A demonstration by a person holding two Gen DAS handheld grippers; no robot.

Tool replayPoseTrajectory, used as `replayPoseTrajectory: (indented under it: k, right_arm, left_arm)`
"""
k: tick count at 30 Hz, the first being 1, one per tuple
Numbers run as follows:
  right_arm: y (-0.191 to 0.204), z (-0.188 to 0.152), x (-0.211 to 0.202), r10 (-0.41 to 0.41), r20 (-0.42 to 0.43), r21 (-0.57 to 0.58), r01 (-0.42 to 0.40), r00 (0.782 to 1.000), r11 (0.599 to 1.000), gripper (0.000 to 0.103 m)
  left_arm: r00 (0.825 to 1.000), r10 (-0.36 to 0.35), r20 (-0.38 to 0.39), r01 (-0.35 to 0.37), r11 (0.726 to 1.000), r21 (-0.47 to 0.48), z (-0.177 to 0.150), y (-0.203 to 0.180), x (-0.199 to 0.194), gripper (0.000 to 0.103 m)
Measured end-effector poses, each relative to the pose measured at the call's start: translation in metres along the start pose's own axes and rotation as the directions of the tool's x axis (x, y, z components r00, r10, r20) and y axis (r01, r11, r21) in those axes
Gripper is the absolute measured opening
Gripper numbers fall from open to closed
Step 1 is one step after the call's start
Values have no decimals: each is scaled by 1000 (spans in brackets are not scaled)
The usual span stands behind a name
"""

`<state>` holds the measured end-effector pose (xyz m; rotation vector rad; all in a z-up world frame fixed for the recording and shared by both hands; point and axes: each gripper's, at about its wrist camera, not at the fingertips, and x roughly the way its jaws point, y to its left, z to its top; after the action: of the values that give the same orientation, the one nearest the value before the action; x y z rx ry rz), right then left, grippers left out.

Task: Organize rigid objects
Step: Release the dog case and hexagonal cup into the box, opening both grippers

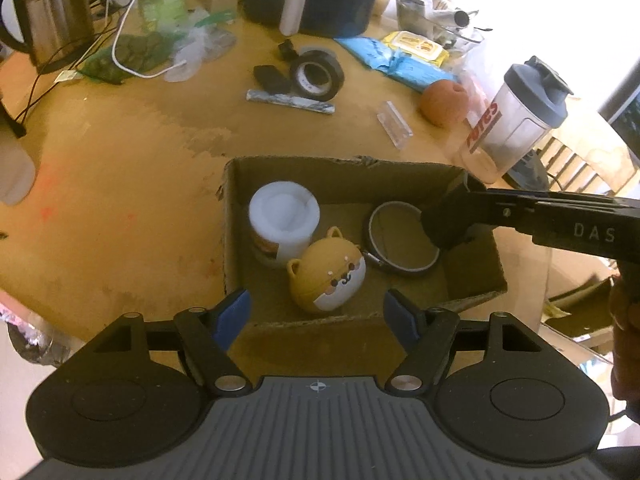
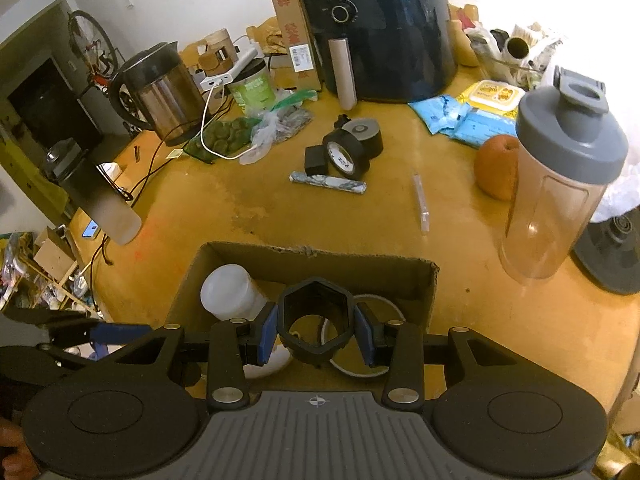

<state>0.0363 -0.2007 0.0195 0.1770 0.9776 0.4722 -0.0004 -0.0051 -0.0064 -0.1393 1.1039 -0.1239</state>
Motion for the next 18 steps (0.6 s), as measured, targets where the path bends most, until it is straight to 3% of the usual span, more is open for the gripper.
replayPoseTrajectory:
  k: [4,7,8,13,18]
  right_arm:
    - [4,1,3,-12,-11,-20,12,1000,1000,45]
    - [6,-1,10,-57,-57,-30,56,997,998,84]
    - [6,-2,10,-63,-50,-31,61,997,998,90]
    - [8,-3,10,-86,-53,-55,83,995,995,102]
    - [6,-3,13,-85,-68,-41,82,994,996,103]
  left_arm:
    - [1000,-3,6,4,1000,-16,-3,2,-4,73]
    - [1000,0,5,0,1000,-24,-3,3,-4,73]
    - [1000,3,4,-3,1000,-25,-3,3,-4,73]
    - [1000,12,5,-11,1000,-23,-2,3,-5,73]
    - [1000,28,9,-28,1000,-11,1,1,-5,73]
